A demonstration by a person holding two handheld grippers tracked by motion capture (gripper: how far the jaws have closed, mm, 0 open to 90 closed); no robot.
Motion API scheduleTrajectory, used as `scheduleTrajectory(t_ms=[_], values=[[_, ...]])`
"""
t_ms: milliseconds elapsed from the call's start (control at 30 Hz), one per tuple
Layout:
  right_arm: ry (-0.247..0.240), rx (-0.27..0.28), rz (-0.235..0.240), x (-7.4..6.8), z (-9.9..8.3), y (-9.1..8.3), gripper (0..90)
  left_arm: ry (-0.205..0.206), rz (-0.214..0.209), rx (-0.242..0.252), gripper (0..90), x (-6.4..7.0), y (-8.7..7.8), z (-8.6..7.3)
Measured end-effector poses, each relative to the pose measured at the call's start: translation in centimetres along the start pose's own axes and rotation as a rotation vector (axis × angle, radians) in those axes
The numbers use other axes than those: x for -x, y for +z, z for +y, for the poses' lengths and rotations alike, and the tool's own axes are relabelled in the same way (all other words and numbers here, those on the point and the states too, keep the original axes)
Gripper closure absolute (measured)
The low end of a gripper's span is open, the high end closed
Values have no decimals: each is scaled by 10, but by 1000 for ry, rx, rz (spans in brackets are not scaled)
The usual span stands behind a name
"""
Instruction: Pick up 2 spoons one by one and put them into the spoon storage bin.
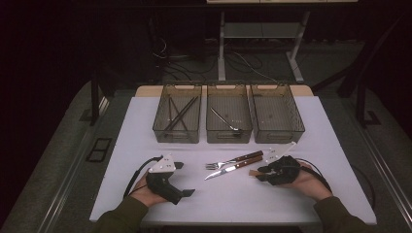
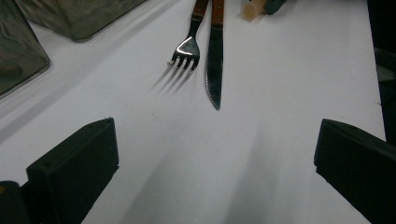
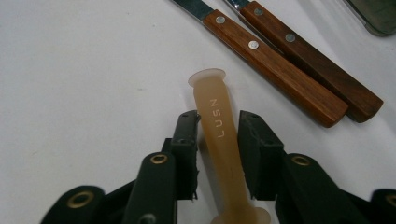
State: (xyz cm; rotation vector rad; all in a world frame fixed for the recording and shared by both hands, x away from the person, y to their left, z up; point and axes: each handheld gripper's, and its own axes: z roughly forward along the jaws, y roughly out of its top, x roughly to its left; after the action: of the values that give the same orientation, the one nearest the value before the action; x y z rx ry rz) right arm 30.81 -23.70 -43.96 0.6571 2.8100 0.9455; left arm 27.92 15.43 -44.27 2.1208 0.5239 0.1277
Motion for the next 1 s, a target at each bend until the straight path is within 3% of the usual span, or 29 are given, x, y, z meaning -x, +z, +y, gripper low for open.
scheduleTrajectory(t_ms=[167,267,433,600,833,1000], values=[[-37,-11,-14,-1,0,0,739,3,-1,-3,0,0,0,0],[-12,-11,0,-2,1,0,745,2,-1,-2,0,0,0,0],[-25,-22,-16,-2,2,0,748,5,-1,-2,0,0,0,0],[9,-16,-12,-1,2,-3,748,2,-2,1,0,1,0,0],[74,40,-15,3,2,-14,748,8,-3,-1,0,1,0,0],[82,60,-24,5,3,-19,747,8,-3,-3,0,1,0,0]])
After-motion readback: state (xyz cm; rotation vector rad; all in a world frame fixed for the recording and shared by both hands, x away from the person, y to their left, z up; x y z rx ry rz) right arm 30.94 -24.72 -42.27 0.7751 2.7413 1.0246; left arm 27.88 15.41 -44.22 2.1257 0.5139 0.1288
